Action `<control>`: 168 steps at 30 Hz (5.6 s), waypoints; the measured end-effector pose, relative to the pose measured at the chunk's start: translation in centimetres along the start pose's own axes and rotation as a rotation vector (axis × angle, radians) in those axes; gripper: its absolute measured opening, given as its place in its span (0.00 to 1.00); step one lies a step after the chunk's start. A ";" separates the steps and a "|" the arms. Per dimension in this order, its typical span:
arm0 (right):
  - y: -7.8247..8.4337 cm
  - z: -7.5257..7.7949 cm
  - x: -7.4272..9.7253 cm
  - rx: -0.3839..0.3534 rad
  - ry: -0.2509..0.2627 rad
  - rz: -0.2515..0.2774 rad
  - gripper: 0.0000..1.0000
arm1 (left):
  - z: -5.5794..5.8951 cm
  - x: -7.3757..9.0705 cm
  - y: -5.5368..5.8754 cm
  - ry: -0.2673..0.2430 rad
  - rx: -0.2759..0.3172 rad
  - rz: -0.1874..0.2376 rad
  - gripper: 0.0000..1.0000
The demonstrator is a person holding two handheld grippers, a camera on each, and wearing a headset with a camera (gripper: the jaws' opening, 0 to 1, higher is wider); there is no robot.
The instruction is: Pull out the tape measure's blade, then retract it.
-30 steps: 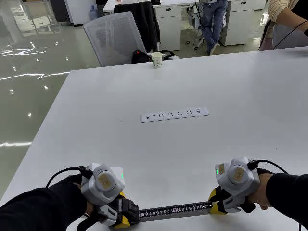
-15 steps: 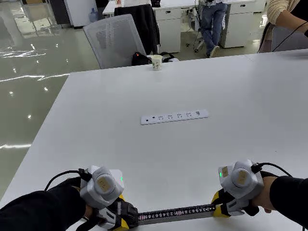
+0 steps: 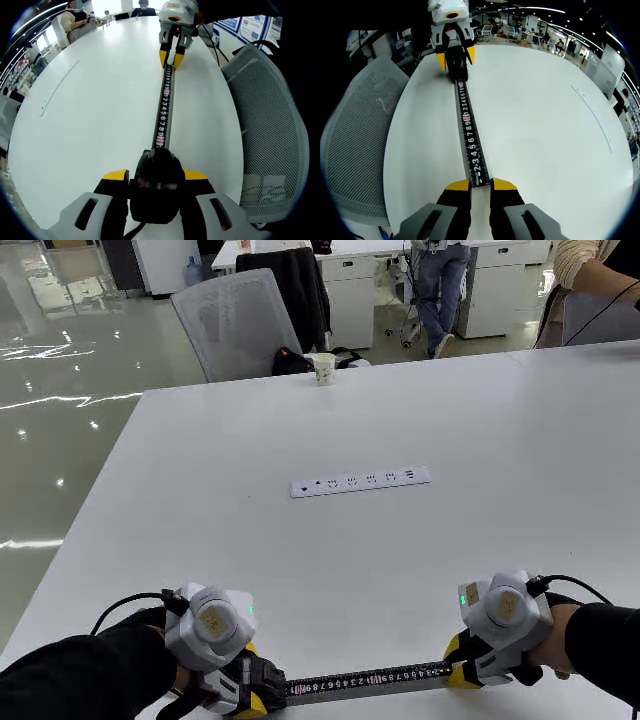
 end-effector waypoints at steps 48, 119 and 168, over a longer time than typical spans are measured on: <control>1.4 0.2 1.1 0.007 0.014 -0.028 0.11 | -0.2 -0.2 -0.2 -0.017 0.014 0.025 0.35; 1.5 -1.2 1.7 0.107 -0.031 -0.181 0.33 | -0.4 1.2 0.3 -0.014 0.094 -0.007 0.63; 4.3 -2.4 8.5 -0.358 0.402 0.221 0.99 | 0.5 6.6 4.7 -0.516 0.650 0.510 0.99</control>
Point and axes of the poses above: the centre of the closed fingertips' face, and the gripper's own axes: x roughly backward along the fingers, z roughly to its right, y roughly out of its underside, the point moved 1 cm from there along x, roughly backward along the fingers, and after that the axes turned 9 degrees about z, right-handed, at the moved point
